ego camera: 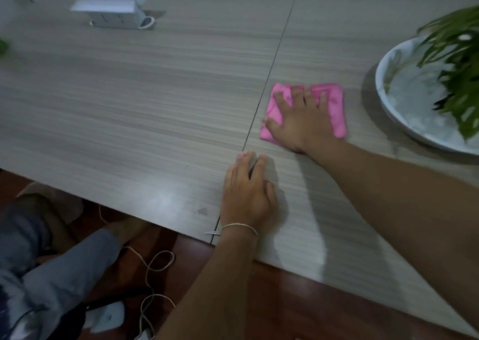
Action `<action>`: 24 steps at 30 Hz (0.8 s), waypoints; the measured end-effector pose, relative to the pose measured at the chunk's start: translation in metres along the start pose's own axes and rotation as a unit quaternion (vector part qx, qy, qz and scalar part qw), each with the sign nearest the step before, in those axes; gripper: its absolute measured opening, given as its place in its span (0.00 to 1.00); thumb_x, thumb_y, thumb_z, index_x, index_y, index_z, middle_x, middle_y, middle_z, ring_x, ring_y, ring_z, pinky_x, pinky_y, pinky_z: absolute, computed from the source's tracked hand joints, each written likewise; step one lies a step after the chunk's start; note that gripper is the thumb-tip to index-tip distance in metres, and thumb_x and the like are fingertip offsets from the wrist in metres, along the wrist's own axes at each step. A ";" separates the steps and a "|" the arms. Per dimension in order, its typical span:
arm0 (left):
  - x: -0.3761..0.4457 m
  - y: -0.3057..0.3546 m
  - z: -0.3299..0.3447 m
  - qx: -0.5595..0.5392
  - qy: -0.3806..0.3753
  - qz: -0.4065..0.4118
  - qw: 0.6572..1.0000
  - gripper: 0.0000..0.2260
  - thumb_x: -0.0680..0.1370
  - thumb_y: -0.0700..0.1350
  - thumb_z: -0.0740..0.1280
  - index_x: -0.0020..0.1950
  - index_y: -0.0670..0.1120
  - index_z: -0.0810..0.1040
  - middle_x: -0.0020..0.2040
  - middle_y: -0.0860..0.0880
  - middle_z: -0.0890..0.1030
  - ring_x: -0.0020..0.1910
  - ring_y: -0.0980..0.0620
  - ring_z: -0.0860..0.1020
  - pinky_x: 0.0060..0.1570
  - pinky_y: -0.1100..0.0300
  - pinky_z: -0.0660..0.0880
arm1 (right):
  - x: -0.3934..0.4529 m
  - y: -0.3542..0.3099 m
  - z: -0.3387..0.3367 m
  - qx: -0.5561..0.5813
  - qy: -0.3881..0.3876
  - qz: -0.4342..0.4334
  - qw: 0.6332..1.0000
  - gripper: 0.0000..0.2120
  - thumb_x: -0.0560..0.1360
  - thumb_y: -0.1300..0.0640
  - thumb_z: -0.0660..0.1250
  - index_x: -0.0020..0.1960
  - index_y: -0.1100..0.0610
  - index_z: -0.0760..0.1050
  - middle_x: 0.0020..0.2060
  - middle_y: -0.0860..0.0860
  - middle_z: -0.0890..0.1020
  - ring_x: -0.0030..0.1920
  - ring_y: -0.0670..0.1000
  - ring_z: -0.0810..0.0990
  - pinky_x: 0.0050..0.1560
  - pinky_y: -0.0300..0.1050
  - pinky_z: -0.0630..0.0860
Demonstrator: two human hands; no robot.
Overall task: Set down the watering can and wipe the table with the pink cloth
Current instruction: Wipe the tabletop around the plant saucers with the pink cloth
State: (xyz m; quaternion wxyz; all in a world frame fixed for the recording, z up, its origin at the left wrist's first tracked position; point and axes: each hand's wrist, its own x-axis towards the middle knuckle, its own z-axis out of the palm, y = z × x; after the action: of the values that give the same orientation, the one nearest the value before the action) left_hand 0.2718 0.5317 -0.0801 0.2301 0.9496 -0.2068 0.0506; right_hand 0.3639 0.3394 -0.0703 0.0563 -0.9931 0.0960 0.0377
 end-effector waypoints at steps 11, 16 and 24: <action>-0.005 0.001 -0.010 -0.066 0.044 -0.038 0.996 0.24 0.76 0.46 0.53 0.67 0.36 0.76 0.65 0.37 0.78 0.66 0.39 0.73 0.69 0.54 0.65 | -0.143 0.007 0.014 0.055 0.010 -0.018 0.998 0.37 0.80 0.29 0.47 0.85 0.42 0.47 0.86 0.52 0.48 0.85 0.59 0.45 0.81 0.65 0.40; -0.014 0.013 -0.008 -0.009 0.004 -0.039 0.999 0.22 0.78 0.49 0.56 0.64 0.38 0.79 0.64 0.39 0.77 0.62 0.40 0.76 0.65 0.49 0.72 | -0.196 0.049 0.012 0.083 0.000 -0.020 0.996 0.37 0.80 0.30 0.49 0.85 0.42 0.47 0.86 0.51 0.47 0.85 0.57 0.42 0.81 0.64 0.38; -0.029 0.113 0.023 -0.042 -0.014 0.037 0.998 0.19 0.81 0.46 0.58 0.67 0.37 0.76 0.69 0.38 0.73 0.69 0.41 0.71 0.71 0.51 0.66 | -0.280 0.191 0.008 0.072 0.007 0.042 0.996 0.40 0.77 0.26 0.49 0.85 0.42 0.53 0.85 0.53 0.54 0.85 0.58 0.48 0.82 0.64 0.43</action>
State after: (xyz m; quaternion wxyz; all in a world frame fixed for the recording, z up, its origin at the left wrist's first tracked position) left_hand 0.1980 0.4403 -0.0594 0.2646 0.9313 -0.2474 0.0375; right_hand 0.0525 0.2064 -0.0744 0.1258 -0.9817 0.1404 0.0261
